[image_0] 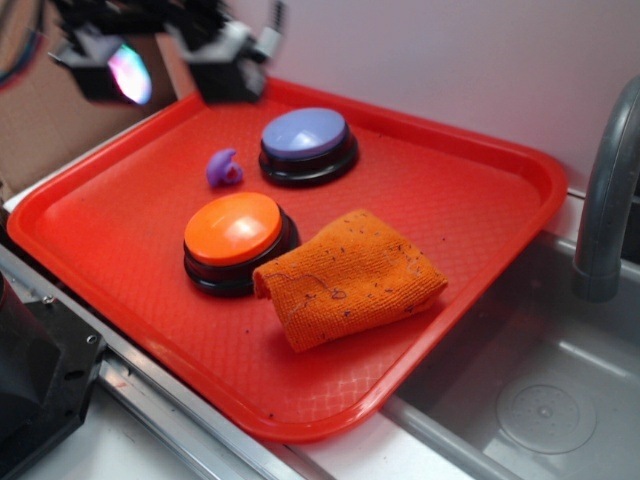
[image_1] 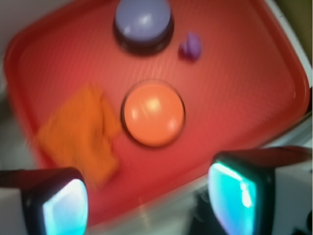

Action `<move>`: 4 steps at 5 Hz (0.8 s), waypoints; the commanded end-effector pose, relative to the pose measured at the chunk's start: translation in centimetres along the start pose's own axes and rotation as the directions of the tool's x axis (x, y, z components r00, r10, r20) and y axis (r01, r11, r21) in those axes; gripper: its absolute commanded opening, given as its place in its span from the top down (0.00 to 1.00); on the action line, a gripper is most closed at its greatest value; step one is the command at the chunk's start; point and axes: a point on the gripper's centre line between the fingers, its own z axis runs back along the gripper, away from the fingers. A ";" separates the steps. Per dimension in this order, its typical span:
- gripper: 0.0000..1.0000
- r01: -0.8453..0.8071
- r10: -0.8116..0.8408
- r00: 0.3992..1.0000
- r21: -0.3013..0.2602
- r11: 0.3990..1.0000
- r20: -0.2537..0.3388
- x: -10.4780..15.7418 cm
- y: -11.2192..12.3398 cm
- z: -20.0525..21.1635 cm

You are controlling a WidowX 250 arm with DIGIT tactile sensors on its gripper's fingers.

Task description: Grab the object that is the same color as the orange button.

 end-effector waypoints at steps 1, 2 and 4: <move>0.00 -0.002 -0.002 0.998 -0.059 0.998 -0.057 1.0 -4.8 -7.2; 0.00 -0.014 0.014 0.999 -0.006 1.000 -0.051 1.0 -4.6 -9.2; 1.00 -0.028 0.029 0.997 0.010 1.000 -0.074 0.8 -4.0 -10.9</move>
